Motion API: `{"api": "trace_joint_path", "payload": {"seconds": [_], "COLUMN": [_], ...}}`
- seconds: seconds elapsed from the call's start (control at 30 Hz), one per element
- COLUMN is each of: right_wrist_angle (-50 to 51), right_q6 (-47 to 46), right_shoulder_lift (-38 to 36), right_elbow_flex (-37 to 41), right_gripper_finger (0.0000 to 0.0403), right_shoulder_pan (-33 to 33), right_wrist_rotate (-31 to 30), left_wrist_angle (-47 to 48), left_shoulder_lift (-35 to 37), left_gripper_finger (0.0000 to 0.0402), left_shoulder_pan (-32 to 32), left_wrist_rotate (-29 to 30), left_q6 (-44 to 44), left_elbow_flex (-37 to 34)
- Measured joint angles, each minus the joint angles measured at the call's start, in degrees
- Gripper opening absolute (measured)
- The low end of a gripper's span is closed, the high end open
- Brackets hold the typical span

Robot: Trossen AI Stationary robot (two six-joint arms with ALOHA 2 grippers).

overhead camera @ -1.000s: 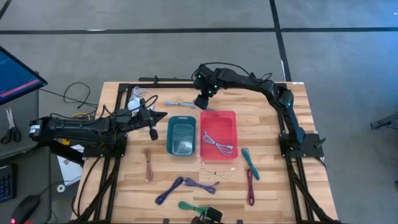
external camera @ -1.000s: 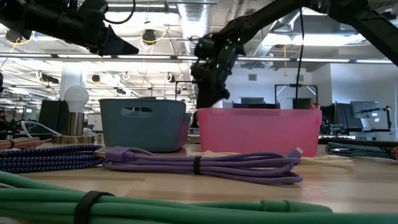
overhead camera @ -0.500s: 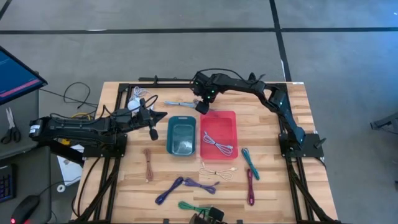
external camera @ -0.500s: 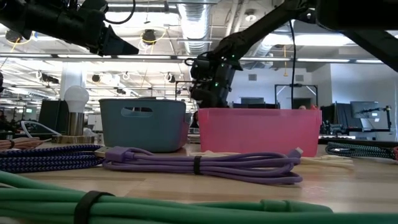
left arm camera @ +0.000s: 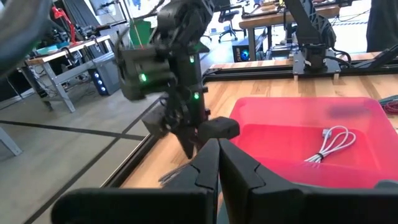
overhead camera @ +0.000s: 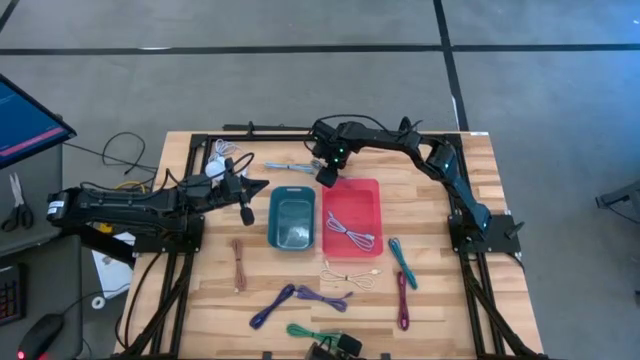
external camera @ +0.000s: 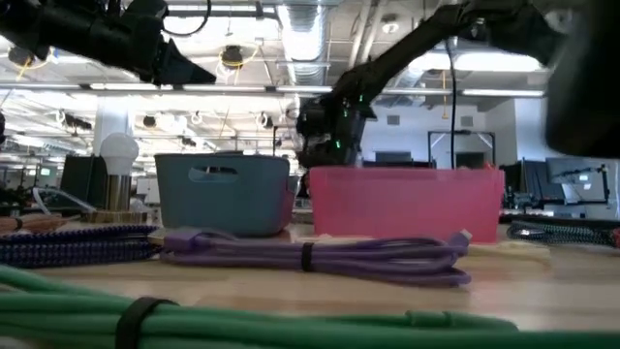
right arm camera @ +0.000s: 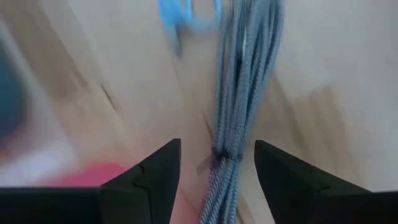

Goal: Pick & Place USB Port
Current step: Put the patterned white charger cable into the blue bin

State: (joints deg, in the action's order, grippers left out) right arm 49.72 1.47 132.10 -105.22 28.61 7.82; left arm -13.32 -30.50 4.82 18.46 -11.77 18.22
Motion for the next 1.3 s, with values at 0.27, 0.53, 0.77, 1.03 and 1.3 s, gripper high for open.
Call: {"api": "trace_joint_path", "payload": {"seconds": [0.27,0.53,0.77,1.03,1.3], "right_wrist_angle": [-1.35,-1.22,0.21,1.8,3.05], "right_q6": [0.16,0.74,1.69,2.51,4.97], "right_shoulder_lift": [0.28,0.28,0.28,0.25,0.06], "right_elbow_flex": [-0.1,-0.1,-0.12,-0.19,-0.25], "right_gripper_finger": [0.0177,0.0103,0.0082,0.0049,0.0008], "right_shoulder_pan": [0.03,0.98,1.2,1.13,0.67], "right_wrist_rotate": [0.06,0.04,-0.37,-0.65,-1.67], "left_wrist_angle": [0.0,0.0,0.0,0.0,0.0], "left_shoulder_lift": [0.02,0.0,0.0,0.01,0.0], "left_gripper_finger": [0.0011,0.0011,0.0011,0.0011,0.0011], "left_shoulder_pan": [0.02,0.02,0.02,0.02,0.02], "left_wrist_rotate": [0.0,0.0,0.0,0.0,0.0], "left_q6": [-0.01,-0.01,0.0,-0.01,-0.02], "left_elbow_flex": [0.0,0.0,0.0,0.0,0.0]}}
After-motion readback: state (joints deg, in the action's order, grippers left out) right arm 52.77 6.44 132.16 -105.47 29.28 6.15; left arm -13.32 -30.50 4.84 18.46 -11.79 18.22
